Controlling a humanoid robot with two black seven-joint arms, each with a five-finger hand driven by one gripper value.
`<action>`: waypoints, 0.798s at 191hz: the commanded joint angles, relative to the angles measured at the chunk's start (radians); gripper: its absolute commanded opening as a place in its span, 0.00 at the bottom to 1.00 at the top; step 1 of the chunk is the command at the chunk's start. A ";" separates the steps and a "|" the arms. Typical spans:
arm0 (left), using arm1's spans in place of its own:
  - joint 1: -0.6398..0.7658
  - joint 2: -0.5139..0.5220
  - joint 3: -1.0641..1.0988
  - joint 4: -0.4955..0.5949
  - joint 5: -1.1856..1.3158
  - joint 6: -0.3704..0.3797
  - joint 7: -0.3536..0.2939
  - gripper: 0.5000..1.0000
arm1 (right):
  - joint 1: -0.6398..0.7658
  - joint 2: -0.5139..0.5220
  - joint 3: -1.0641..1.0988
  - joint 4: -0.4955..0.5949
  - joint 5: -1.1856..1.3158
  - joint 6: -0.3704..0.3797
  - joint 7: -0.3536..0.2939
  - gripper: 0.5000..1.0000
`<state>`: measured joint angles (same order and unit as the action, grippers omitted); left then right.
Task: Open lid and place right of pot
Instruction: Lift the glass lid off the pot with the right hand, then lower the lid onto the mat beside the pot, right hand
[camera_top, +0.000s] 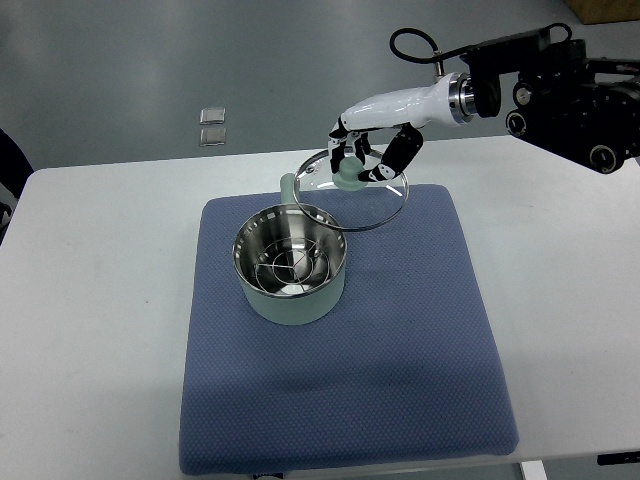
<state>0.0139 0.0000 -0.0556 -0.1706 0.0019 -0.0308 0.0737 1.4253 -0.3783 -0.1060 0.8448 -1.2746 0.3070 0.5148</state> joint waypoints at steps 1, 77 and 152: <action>-0.003 0.000 0.000 -0.001 0.000 0.000 0.000 1.00 | -0.035 -0.030 0.003 0.000 0.001 -0.008 0.005 0.00; -0.003 0.000 0.000 -0.001 0.000 0.000 0.000 1.00 | -0.160 -0.088 0.104 0.000 -0.002 -0.019 0.017 0.00; -0.003 0.000 0.000 -0.001 0.000 0.000 0.000 1.00 | -0.281 -0.070 0.101 -0.012 -0.019 -0.092 0.017 0.00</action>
<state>0.0105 0.0000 -0.0552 -0.1720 0.0015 -0.0305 0.0736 1.1685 -0.4532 -0.0022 0.8356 -1.2899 0.2322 0.5326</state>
